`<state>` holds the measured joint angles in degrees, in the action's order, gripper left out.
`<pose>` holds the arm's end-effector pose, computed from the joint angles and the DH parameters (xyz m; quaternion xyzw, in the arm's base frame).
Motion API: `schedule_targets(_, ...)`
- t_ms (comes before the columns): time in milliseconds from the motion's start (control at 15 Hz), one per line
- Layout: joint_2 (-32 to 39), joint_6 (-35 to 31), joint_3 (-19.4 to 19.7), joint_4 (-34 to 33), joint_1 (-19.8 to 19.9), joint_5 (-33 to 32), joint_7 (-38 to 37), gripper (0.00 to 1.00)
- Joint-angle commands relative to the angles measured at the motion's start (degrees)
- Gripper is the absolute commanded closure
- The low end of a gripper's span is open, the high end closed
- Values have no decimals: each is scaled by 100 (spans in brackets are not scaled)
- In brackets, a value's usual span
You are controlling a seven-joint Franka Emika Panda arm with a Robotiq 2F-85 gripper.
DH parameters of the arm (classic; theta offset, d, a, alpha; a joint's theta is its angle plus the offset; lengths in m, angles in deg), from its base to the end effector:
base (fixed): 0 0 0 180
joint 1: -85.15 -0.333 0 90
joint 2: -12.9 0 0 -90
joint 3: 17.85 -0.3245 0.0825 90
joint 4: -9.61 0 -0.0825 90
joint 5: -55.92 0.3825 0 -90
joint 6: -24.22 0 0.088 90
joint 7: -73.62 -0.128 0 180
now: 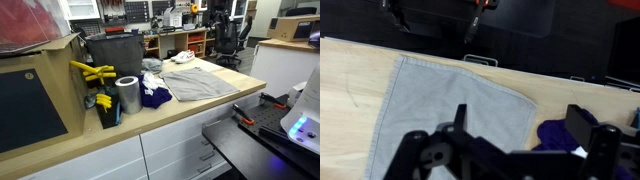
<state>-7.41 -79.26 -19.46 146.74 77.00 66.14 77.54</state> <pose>0.3912 0.0862 0.4234 -0.9864 -0.0860 0.1194 0.0729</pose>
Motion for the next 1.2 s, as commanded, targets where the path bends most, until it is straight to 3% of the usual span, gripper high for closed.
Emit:
schedule_targets(0, 1, 13, -80, -8, 89, 23, 24, 0)
schedule_targets(1133, 93, -25, -72, -75, 81, -8, 119, 0)
